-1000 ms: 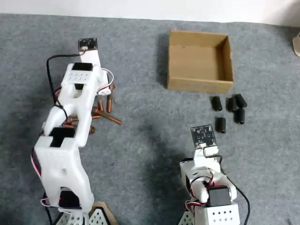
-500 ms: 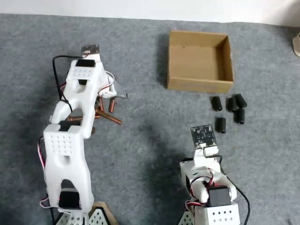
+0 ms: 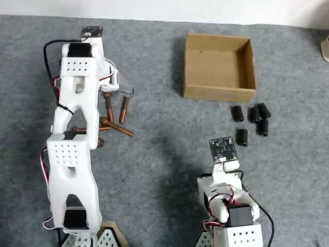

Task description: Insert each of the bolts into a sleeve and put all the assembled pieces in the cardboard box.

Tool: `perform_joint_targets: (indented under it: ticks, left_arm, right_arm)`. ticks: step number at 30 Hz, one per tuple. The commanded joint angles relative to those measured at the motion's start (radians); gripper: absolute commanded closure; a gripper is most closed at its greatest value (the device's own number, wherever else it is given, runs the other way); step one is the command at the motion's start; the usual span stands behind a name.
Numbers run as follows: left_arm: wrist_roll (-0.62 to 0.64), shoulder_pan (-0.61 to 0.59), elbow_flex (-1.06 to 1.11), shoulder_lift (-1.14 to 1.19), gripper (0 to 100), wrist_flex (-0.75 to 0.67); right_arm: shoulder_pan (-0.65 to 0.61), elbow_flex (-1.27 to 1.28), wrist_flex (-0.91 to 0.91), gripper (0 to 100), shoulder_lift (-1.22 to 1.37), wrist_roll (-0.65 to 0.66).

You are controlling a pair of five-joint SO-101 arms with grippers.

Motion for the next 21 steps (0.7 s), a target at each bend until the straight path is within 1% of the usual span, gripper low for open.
perform_joint_targets:
  ticks: [1, 5, 18, 21]
  left_arm:
    - [-0.006, -0.010, -0.051, -0.018, 62, 0.018]
    - [-0.005, -0.001, -0.050, -0.018, 62, 0.058]
    - [0.002, -0.001, -0.048, -0.015, 62, 0.063]
    - [0.063, 0.001, -0.030, 0.030, 62, 0.018]
  right_arm:
    - [0.012, 0.151, 0.002, 99.2, -0.012, 0.005]
    - [0.012, 0.151, 0.002, 99.2, -0.012, 0.005]
    - [0.012, 0.151, 0.002, 99.2, -0.010, 0.005]
    - [0.012, 0.151, 0.002, 99.2, -0.010, 0.005]
